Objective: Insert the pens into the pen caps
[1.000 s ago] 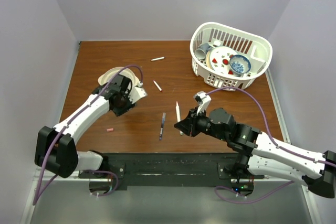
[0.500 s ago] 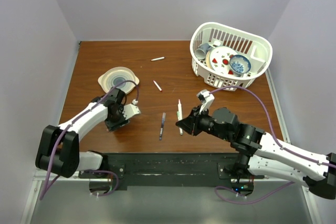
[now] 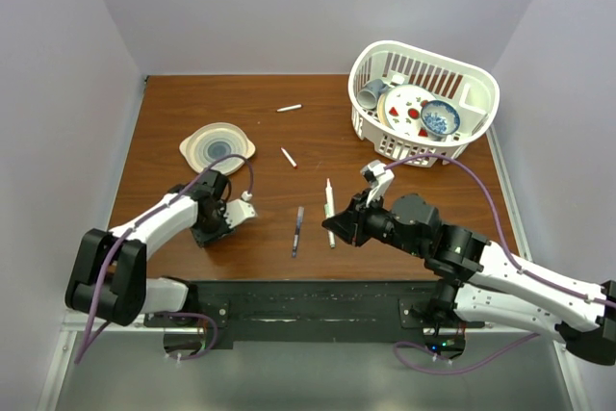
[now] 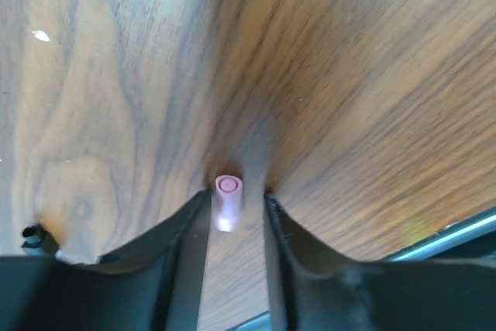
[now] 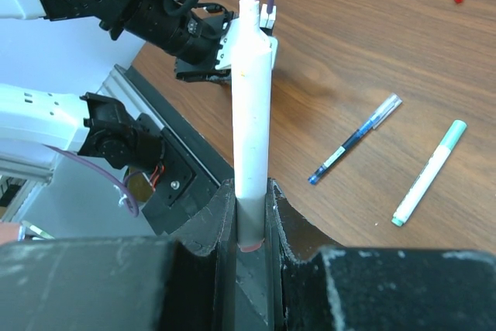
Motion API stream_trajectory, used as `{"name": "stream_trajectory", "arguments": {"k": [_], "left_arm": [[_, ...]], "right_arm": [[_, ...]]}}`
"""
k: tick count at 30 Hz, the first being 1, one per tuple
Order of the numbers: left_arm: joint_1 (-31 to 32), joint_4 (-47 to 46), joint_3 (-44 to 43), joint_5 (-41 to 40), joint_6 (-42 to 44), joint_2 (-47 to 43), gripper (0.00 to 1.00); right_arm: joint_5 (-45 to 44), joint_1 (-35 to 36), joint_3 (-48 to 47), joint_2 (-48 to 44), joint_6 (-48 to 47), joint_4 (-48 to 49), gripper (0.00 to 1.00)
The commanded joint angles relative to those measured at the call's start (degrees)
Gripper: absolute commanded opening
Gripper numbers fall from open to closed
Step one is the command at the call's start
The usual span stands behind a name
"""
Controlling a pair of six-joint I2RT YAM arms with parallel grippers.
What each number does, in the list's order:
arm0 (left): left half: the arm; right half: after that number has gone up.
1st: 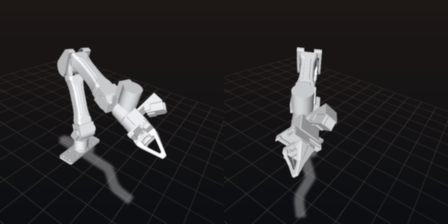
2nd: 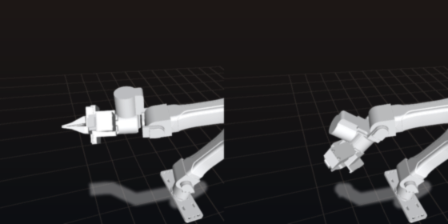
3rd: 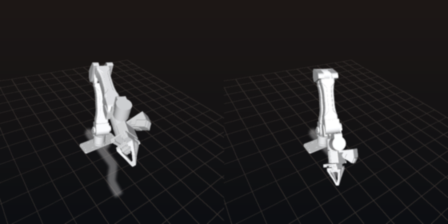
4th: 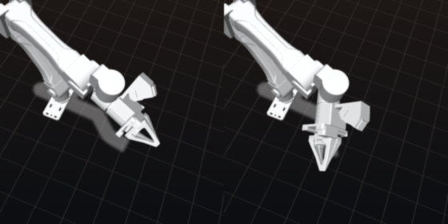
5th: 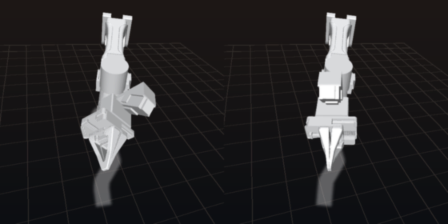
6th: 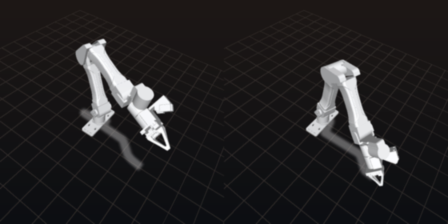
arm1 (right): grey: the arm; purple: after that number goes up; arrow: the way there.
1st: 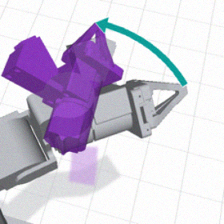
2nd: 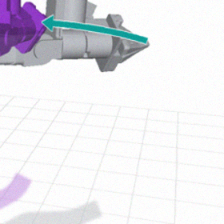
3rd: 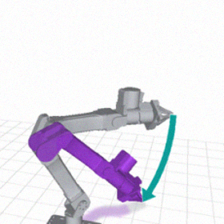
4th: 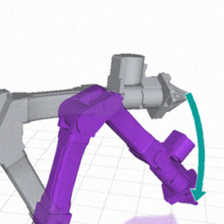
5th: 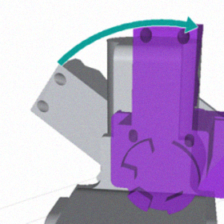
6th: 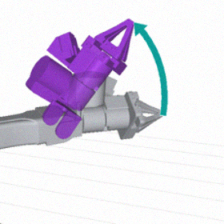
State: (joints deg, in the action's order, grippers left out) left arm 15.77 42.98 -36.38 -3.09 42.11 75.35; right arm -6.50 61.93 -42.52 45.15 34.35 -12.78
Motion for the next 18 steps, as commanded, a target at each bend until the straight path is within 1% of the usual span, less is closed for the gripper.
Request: {"name": "stream_trajectory", "arguments": {"k": [1, 2, 4, 5, 7, 8, 12, 15, 16, 18], "left_arm": [[-0.4, -0.7, -1.8, 4.7, -2.1, 2.4, 0.31], [-0.4, -0.4, -2.6, 5.3, -2.4, 3.8, 0.21], [-0.3, -0.1, -4.7, 5.6, -3.1, 5.1, 0.08], [0.0, -0.6, -5.6, 5.6, -3.6, 5.9, 0.00], [2.1, -0.8, -8.4, 5.6, -6.2, 6.4, 0.00], [2.8, -0.5, -9.4, 6.9, -7.3, 6.4, 0.00], [8.8, -1.3, -13.4, 10.4, -12.8, 6.9, 0.00], [10.8, -3.2, -16.3, 14.3, -16.2, 6.9, 0.00], [10.9, -4.3, -16.7, 17.4, -17.7, 6.5, 0.00], [11.2, -8.6, -17.3, 19.3, -21.1, 4.1, 0.00]], "right_arm": [[-1.1, 0.3, -3.0, -1.7, -1.3, 0.0, 0.00], [-1.3, 0.2, -3.1, -2.1, -1.2, -0.1, 0.00], [-1.5, 0.3, -3.3, -2.5, -1.0, -0.7, 0.00], [-1.7, 0.2, -3.3, -2.6, -0.9, -0.8, 0.00], [-2.2, 0.3, -3.5, -3.1, -0.4, -1.6, 0.00], [-2.4, 0.2, -3.5, -3.2, -0.4, -1.8, 0.00], [-3.3, 0.2, -3.2, -3.7, 0.5, -3.1, 0.00], [-4.0, 0.3, -2.2, -3.7, 2.2, -3.4, 0.00], [-4.1, 0.3, -1.5, -3.6, 2.6, -3.4, 0.00], [-4.0, 0.2, -0.2, -3.4, 3.7, -3.1, 0.00]]}}
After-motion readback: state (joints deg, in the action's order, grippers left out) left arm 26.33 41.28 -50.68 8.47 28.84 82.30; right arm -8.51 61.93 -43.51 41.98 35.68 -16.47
